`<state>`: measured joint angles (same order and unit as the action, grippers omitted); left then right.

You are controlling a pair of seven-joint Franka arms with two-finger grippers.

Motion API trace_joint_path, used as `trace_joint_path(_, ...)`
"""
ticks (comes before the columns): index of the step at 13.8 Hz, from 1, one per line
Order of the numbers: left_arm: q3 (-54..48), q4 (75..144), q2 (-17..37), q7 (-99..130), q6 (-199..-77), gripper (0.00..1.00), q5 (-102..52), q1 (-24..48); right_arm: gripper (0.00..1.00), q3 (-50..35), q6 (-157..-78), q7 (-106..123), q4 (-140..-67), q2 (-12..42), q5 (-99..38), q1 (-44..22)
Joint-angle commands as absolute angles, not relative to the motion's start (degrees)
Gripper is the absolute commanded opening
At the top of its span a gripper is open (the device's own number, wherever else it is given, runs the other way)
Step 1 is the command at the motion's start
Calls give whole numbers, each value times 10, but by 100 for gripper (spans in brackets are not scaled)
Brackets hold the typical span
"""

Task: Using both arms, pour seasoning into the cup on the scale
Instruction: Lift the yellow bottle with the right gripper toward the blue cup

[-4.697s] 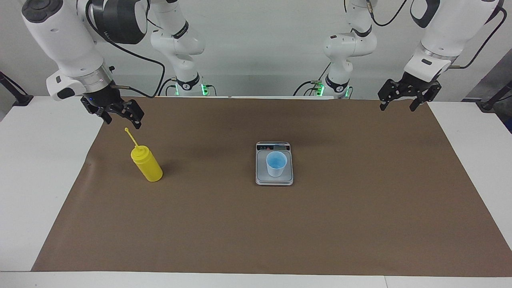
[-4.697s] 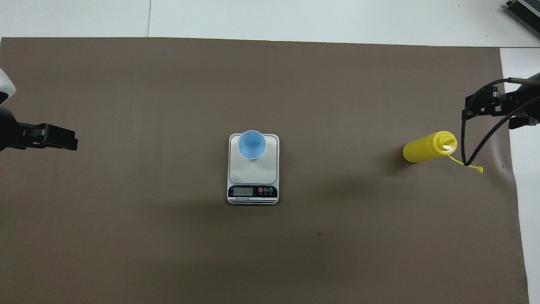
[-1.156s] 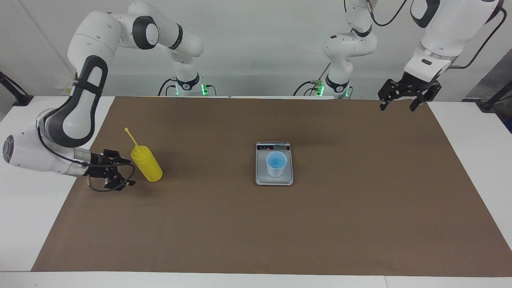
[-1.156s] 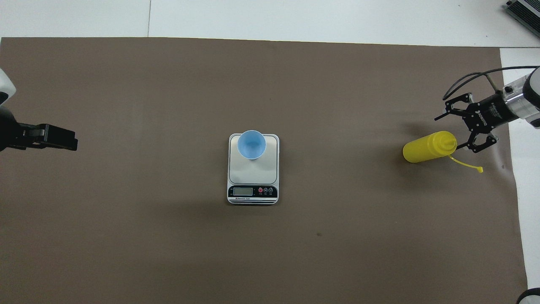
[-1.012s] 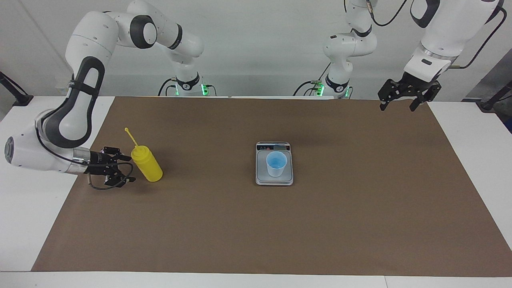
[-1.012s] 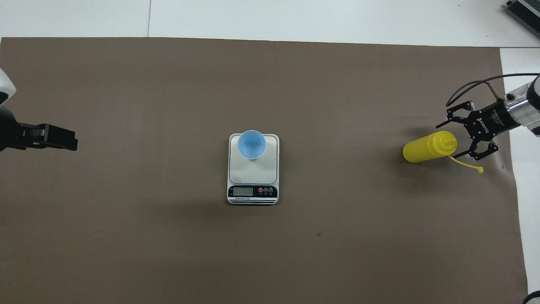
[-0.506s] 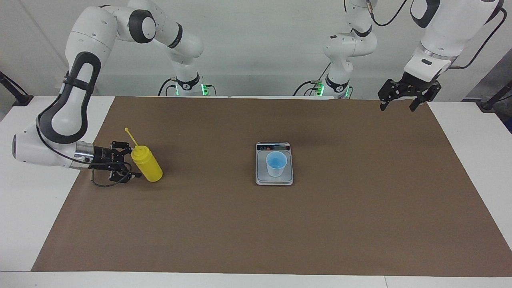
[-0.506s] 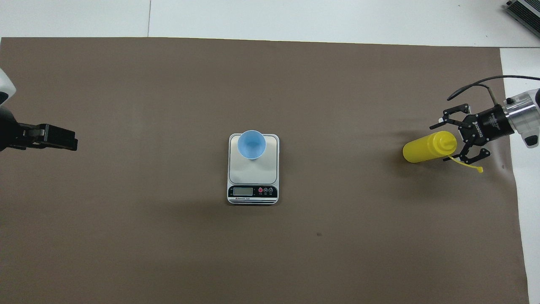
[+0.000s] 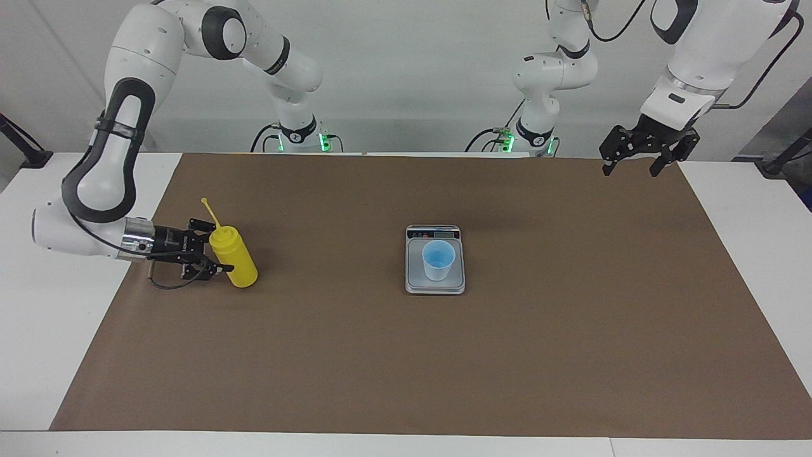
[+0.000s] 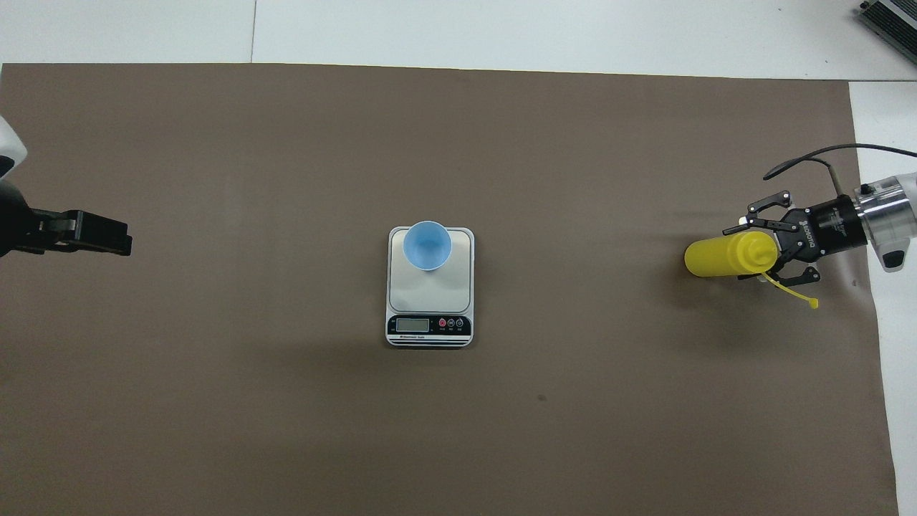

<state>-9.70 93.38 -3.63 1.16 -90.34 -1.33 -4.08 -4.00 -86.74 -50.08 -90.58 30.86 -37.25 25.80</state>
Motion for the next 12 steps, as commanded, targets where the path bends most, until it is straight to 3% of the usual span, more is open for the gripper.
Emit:
trace_joint_path(1, -99, 941, -45, 5, -899, 100, -20, -48, 0, -46, -886, -501, -927, 288, -395, 267)
trace_joint_path(4, -100, 941, -45, 6, -899, 100, -20, -48, 0, -50, -928, -562, -918, 263, -396, 252)
trace_joint_path(7, -99, 941, -45, 6, -899, 100, -20, -48, 0, -47, -975, -624, -915, 223, -388, 194)
trace_joint_path(12, -99, 941, -45, 5, -899, 100, -20, -48, 0, -49, -998, -761, -825, 217, -223, 50)
